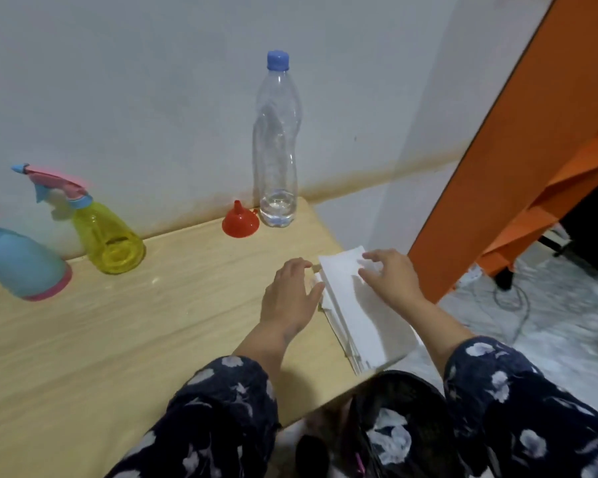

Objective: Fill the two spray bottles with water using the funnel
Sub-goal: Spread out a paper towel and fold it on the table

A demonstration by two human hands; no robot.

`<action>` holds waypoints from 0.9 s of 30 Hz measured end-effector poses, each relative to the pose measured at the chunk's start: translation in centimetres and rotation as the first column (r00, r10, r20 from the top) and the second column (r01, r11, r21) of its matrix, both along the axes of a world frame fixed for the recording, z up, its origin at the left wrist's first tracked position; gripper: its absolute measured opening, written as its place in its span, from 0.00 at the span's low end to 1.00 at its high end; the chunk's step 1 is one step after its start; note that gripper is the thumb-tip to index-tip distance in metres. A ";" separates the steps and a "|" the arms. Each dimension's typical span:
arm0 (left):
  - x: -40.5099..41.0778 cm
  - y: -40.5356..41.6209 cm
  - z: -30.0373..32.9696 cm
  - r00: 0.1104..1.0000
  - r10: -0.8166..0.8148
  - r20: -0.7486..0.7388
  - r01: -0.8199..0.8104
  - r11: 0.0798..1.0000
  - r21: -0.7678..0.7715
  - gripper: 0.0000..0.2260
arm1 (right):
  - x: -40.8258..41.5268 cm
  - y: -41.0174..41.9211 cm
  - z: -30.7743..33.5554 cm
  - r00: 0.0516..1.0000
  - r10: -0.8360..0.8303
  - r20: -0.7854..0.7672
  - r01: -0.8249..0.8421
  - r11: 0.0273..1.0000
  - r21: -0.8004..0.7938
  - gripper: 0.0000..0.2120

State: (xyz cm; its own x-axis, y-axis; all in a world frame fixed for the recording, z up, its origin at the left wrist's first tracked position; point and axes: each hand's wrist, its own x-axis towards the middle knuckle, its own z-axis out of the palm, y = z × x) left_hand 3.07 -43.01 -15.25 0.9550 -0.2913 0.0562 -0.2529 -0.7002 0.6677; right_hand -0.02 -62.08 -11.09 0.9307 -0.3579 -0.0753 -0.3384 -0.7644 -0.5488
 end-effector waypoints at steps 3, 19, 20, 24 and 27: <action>-2.5 -1.4 -0.2 0.996 -0.087 0.001 0.087 0.993 0.079 0.27 | -3.4 -0.4 -0.8 0.993 -0.074 -0.088 0.067 0.995 -0.076 0.18; -5.2 -3.3 -1.5 0.990 -0.111 -0.081 0.126 0.969 0.213 0.35 | -0.3 -0.9 -3.2 0.990 -0.142 -0.022 0.144 0.985 0.090 0.16; -5.2 -3.3 -1.5 0.990 -0.111 -0.084 0.126 0.969 0.214 0.35 | 0.2 -1.0 -3.3 0.988 -0.152 -0.023 0.153 0.981 0.115 0.15; -5.3 -3.3 -1.1 0.989 -0.098 -0.110 0.119 0.971 0.209 0.35 | 1.6 -1.1 -3.8 0.970 -0.241 -0.004 0.234 0.936 0.264 0.04; -5.2 -3.4 -1.0 0.988 -0.096 -0.121 0.121 0.969 0.216 0.36 | 1.9 -1.0 -4.0 0.959 -0.283 -0.005 0.267 0.901 0.342 0.04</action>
State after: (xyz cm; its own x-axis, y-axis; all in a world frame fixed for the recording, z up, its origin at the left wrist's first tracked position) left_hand -2.14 -46.42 -16.27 0.9138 -0.3866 -0.1245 -0.2696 -0.8066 0.5260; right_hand 1.87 -63.09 -15.05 0.8040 -0.5606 -0.1984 -0.4785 -0.4117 -0.7756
